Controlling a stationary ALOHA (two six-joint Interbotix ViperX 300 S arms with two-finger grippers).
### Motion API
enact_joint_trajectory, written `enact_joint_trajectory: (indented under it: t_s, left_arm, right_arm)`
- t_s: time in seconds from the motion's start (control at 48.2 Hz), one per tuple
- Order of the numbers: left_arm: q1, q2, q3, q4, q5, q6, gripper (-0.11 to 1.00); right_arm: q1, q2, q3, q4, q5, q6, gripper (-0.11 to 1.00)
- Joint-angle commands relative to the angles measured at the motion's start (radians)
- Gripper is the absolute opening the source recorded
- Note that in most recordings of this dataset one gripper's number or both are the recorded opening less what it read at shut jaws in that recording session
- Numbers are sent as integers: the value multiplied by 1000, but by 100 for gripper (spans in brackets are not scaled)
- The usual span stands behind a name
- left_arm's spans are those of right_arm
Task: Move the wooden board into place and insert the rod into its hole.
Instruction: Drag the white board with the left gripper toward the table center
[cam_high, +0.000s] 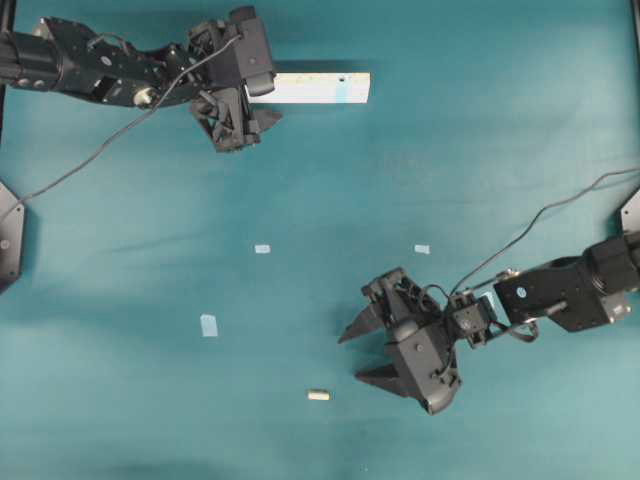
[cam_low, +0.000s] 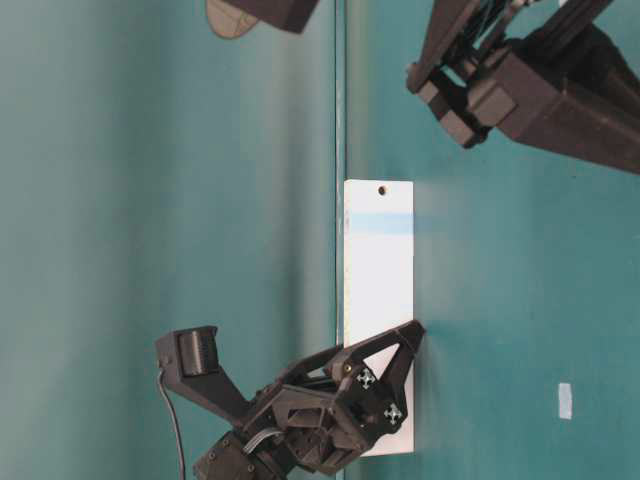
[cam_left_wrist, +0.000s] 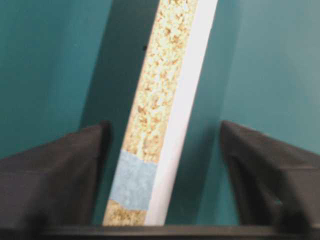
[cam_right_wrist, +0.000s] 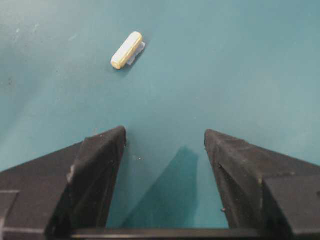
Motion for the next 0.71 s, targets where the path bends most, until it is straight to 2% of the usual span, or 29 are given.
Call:
enact_joint_trajectory:
  t_s: [0.0,0.125,0.187,0.685]
  left_arm:
    - [5,-12,-14,2,-3,6,73]
    - [5,-12,-12,2,-3,6,37]
    - [5,-12,-14,2,-5,6,23]
    - [-5,-38,-44,2,-3,-2,22]
  right_arm:
    - [2,-35,-17,-2,0,2,75]
    - [2,-35,-17,-2,2,2,75]
    - [2,-35,-17,-2,5,2,75]
    - [2,-35,-34,-2,43,2,75]
